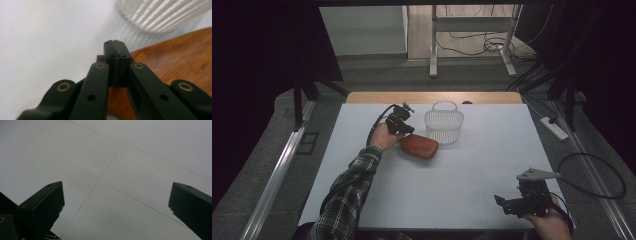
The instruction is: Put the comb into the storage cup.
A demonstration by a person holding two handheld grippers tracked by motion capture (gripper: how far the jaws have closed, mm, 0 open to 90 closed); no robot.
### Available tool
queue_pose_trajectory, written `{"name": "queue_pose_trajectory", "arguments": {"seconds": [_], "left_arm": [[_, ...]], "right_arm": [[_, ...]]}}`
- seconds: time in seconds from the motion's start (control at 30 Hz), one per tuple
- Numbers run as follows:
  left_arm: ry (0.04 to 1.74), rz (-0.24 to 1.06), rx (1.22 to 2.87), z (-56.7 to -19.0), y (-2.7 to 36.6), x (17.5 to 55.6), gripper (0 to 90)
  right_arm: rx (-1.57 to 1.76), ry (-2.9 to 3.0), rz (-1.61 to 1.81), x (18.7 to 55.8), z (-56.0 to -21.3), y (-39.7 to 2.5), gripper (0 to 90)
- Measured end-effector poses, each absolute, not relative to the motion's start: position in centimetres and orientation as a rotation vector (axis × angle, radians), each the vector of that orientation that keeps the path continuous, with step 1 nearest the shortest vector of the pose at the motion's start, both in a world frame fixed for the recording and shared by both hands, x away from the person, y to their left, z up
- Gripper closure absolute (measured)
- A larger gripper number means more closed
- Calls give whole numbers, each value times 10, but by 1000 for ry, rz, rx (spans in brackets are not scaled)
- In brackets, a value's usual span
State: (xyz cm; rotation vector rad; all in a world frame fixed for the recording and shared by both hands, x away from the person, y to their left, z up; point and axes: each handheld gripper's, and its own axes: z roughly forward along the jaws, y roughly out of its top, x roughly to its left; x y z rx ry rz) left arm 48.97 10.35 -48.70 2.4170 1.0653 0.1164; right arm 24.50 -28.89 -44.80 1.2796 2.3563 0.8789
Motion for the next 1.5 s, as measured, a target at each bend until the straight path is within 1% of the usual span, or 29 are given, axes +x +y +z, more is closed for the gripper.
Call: {"name": "queue_pose_trajectory", "arguments": {"seconds": [0.17,0.3,0.73,1.1,1.5], "left_arm": [[1060,95,2424,-491,91,493,892],[1063,79,2425,-495,88,495,893],[1094,46,2416,-499,105,490,894],[1054,13,2416,-500,107,473,893],[1061,27,2457,-505,117,460,894]], "right_arm": [[1278,2357,881,245,-448,-289,6],[1280,2355,881,245,-448,-289,7],[1282,2354,876,245,-448,-289,8],[1284,2355,871,245,-448,-289,9],[1283,2355,868,245,-448,-288,10]]}}
